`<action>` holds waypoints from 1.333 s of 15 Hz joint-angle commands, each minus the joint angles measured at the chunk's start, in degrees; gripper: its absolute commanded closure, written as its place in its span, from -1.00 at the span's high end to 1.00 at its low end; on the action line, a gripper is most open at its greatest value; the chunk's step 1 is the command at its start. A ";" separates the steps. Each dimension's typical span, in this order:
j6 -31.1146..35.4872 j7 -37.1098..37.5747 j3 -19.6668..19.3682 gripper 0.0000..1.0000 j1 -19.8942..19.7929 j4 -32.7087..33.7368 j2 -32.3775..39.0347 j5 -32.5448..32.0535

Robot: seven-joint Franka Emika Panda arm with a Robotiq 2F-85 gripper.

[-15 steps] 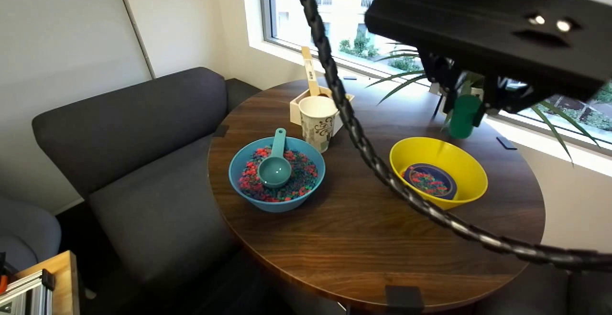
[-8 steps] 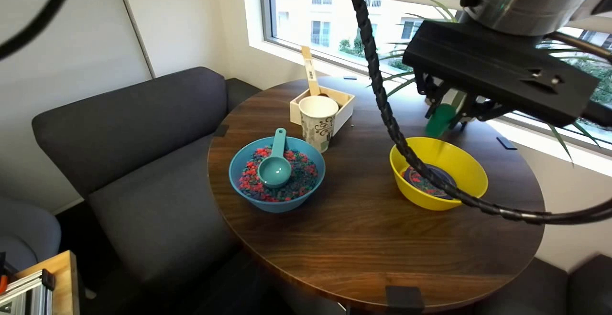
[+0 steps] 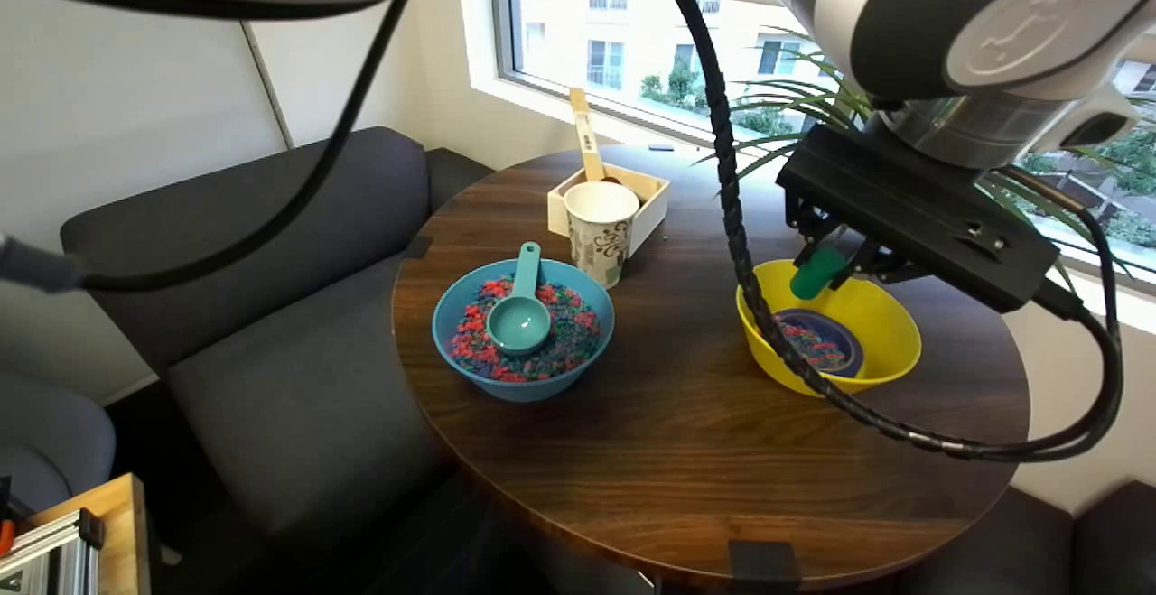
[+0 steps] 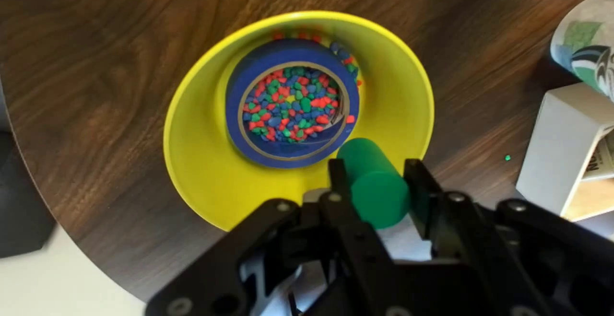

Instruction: Put the green block in the yellow bowl

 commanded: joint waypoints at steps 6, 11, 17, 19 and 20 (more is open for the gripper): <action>-10.10 8.22 0.84 -0.83 -0.80 10.04 8.26 -1.50; -12.61 12.59 0.67 0.18 -0.52 12.35 9.58 -1.57; -8.33 21.55 -1.49 0.98 2.28 7.75 1.71 -4.26; -2.78 24.78 -1.40 1.00 4.31 2.77 -3.15 -4.44; -6.88 21.69 -0.59 0.97 1.86 10.15 2.69 -3.39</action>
